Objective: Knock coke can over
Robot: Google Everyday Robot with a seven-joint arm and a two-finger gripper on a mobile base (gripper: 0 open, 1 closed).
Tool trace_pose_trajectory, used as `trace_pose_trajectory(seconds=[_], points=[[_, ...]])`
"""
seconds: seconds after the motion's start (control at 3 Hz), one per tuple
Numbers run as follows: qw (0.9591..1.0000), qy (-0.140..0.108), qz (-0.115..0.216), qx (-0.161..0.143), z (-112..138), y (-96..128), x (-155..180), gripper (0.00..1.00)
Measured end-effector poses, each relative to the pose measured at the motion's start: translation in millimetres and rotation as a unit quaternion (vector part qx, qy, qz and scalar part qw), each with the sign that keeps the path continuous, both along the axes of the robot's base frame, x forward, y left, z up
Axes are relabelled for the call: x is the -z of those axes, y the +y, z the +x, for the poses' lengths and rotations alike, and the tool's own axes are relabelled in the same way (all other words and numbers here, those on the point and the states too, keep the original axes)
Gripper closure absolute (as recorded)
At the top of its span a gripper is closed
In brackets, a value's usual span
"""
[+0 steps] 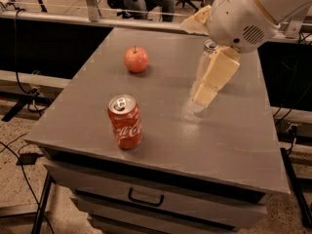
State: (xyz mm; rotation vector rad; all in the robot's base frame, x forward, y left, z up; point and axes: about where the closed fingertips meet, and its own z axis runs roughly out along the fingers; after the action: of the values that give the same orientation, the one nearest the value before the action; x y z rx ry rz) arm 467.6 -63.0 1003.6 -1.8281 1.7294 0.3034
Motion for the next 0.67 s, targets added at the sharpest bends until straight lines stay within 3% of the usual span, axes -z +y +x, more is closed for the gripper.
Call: trace_pose_trajectory(seconds=[0.33,0.67], points=[[0.9995,-0.007,0.032,-0.007,1.1,6.5,1.6,0.00],[0.9917,-0.021,0.121,-0.038,4.5,31.6,8.8,0.00]])
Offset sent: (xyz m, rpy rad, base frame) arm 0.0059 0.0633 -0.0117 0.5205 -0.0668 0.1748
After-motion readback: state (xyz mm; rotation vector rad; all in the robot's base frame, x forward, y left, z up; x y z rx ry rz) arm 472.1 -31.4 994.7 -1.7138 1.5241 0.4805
